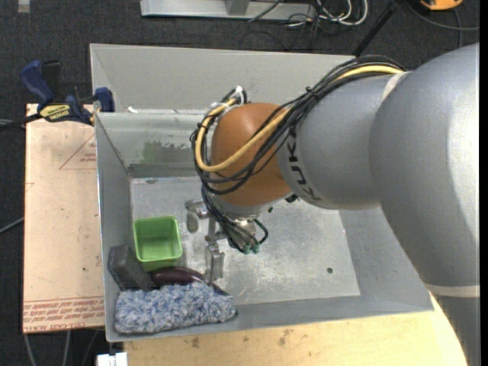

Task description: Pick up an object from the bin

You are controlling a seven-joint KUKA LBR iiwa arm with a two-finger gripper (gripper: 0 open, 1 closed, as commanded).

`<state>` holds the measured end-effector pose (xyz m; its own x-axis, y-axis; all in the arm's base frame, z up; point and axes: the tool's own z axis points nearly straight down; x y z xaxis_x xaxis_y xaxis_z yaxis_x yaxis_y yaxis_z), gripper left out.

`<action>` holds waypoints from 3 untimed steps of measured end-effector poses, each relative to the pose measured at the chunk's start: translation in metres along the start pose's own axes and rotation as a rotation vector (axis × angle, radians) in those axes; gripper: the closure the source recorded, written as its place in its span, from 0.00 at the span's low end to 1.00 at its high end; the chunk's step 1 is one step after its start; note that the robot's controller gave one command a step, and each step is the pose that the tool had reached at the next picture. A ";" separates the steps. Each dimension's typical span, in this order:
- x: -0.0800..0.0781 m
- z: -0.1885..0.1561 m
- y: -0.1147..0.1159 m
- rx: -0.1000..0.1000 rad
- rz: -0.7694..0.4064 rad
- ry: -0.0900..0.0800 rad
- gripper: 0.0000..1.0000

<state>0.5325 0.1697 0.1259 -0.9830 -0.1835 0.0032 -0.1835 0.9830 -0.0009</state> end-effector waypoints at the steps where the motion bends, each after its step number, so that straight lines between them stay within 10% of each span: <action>1: -0.058 -0.043 0.042 -0.002 -0.093 -0.008 0.00; 2: -0.013 -0.038 0.053 -0.001 -0.161 -0.007 0.00; 3: -0.001 -0.018 0.058 -0.003 -0.435 -0.001 0.00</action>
Offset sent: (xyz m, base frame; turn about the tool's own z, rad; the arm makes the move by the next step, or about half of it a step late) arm -0.0361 0.0562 0.0329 -0.2530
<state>0.5227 0.2264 0.1442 -0.8142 -0.5805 0.0014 -0.5805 0.8142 0.0036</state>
